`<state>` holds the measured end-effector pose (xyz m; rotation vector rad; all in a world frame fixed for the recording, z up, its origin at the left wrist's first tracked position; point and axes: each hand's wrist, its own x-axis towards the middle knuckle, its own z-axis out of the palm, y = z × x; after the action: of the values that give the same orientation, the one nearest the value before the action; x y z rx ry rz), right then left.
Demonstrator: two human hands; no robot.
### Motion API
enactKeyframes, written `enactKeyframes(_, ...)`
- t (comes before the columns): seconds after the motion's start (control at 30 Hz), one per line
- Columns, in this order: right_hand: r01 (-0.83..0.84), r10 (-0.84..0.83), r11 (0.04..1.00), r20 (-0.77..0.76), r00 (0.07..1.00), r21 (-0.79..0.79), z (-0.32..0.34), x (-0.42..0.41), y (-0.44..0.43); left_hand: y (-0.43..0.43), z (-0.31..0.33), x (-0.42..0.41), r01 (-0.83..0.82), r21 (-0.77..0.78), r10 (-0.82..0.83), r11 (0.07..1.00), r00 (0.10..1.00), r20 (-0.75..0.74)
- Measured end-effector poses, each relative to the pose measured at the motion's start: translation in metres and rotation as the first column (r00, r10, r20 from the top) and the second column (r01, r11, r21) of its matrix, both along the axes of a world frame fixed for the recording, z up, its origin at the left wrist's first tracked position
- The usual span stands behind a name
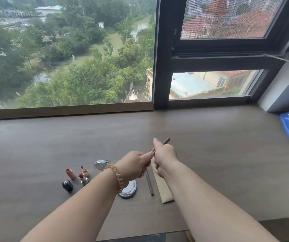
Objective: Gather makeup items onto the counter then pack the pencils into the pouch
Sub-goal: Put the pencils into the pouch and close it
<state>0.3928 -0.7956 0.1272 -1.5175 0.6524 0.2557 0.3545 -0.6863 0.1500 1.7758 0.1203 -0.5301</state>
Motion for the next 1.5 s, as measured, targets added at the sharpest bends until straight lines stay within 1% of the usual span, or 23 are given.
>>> enactKeyframes(0.1,0.01,-0.01,0.998,0.001,1.0,0.058,-0.003,0.001,0.012,0.005,-0.001,-0.004,-0.058,-0.253,0.012,0.966,0.984,-0.179)
enactKeyframes(0.17,0.137,-0.137,0.99,-0.008,0.991,0.034,-0.005,0.01,0.0,0.017,-0.003,-0.009,-0.05,-0.352,-0.046,0.935,0.964,-0.261)
enactKeyframes(0.23,0.295,-0.296,0.954,-0.019,0.955,-0.045,-0.003,0.022,-0.036,0.038,-0.007,-0.021,-0.079,-0.376,-0.056,0.923,0.94,-0.336)
enactKeyframes(0.3,0.333,-0.336,0.937,-0.003,0.942,-0.109,0.001,0.031,-0.077,0.062,-0.016,-0.033,-0.191,-0.272,0.066,0.943,0.909,-0.412)
enactKeyframes(0.37,0.261,-0.261,0.956,0.022,0.965,-0.13,0.002,0.032,-0.091,0.077,-0.029,-0.039,-0.289,-0.134,0.203,0.948,0.871,-0.447)
enactKeyframes(0.47,0.054,-0.05,0.995,0.046,0.998,-0.081,-0.01,0.024,-0.07,0.075,-0.045,-0.035,-0.404,-0.072,0.334,0.912,0.832,-0.443)
enactKeyframes(0.57,-0.131,0.134,0.991,0.12,0.984,-0.032,-0.027,0.008,-0.046,0.063,-0.051,-0.025,-0.466,0.012,0.43,0.885,0.806,-0.406)
enactKeyframes(0.63,-0.247,0.278,0.955,0.196,0.941,-0.165,-0.041,-0.001,-0.038,0.056,-0.053,-0.02,-0.443,0.082,0.444,0.893,0.838,-0.316)
enactKeyframes(0.73,-0.343,0.498,0.812,0.254,0.829,-0.472,-0.061,-0.013,-0.03,0.047,-0.059,-0.017,-0.283,0.212,0.32,0.935,0.933,-0.163)
enactKeyframes(0.77,-0.35,0.583,0.718,0.245,0.775,-0.601,-0.069,-0.016,-0.029,0.043,-0.063,-0.017,-0.245,0.242,0.284,0.939,0.948,-0.14)
enactKeyframes(0.8,-0.34,0.687,0.566,0.202,0.698,-0.751,-0.075,-0.019,-0.028,0.04,-0.068,-0.017,-0.224,0.269,0.264,0.937,0.957,-0.122)
enactKeyframes(0.83,-0.324,0.784,0.385,0.12,0.609,-0.864,-0.081,-0.022,-0.028,0.036,-0.072,-0.016,-0.21,0.298,0.25,0.931,0.963,-0.1)
enactKeyframes(0.87,-0.312,0.843,0.242,0.04,0.536,-0.918,-0.087,-0.026,-0.027,0.033,-0.077,-0.015,-0.194,0.346,0.234,0.918,0.969,-0.077)
enactKeyframes(0.9,-0.326,0.876,0.147,-0.03,0.482,-0.934,-0.094,-0.03,-0.025,0.03,-0.081,-0.014,-0.165,0.409,0.204,0.897,0.978,-0.054)
enactKeyframes(1.0,-0.353,0.903,-0.022,-0.17,0.394,-0.936,-0.11,-0.037,-0.021,0.022,-0.091,-0.009,-0.039,0.622,0.054,0.782,0.999,-0.005)
enactKeyframes(1.1,-0.308,0.896,-0.141,-0.253,0.365,-0.941,-0.12,-0.041,-0.019,0.016,-0.098,-0.004,-0.01,0.771,-0.041,0.637,0.998,0.046)
enactKeyframes(1.13,-0.309,0.898,-0.157,-0.265,0.35,-0.938,-0.12,-0.042,-0.019,0.014,-0.101,-0.002,-0.019,0.802,-0.06,0.597,0.996,0.068)
enactKeyframes(1.17,-0.303,0.904,-0.144,-0.25,0.346,-0.942,-0.121,-0.042,-0.018,0.013,-0.105,-0.001,-0.023,0.828,-0.086,0.561,0.993,0.086)
enactKeyframes(1.23,-0.348,0.902,-0.09,-0.224,0.37,-0.933,-0.125,-0.042,-0.019,0.01,-0.112,0.0,-0.029,0.859,-0.134,0.512,0.985,0.113)
enactKeyframes(1.33,-0.295,0.876,-0.088,-0.215,0.433,-0.951,-0.123,-0.045,-0.02,0.006,-0.116,-0.001,-0.015,0.883,-0.172,0.469,0.979,0.108)
enactKeyframes(1.37,-0.257,0.871,-0.053,-0.171,0.461,-0.965,-0.126,-0.046,-0.021,0.005,-0.117,-0.001,-0.011,0.89,-0.179,0.456,0.978,0.104)
enactKeyframes(1.43,-0.166,0.857,0.08,-0.017,0.515,-0.983,-0.132,-0.047,-0.025,0.004,-0.118,0.0,-0.001,0.897,-0.191,0.443,0.977,0.095)
enactKeyframes(1.5,-0.086,0.784,0.174,0.085,0.615,-0.981,-0.131,-0.046,-0.028,0.004,-0.118,0.001,0.013,0.895,-0.189,0.445,0.979,0.08)
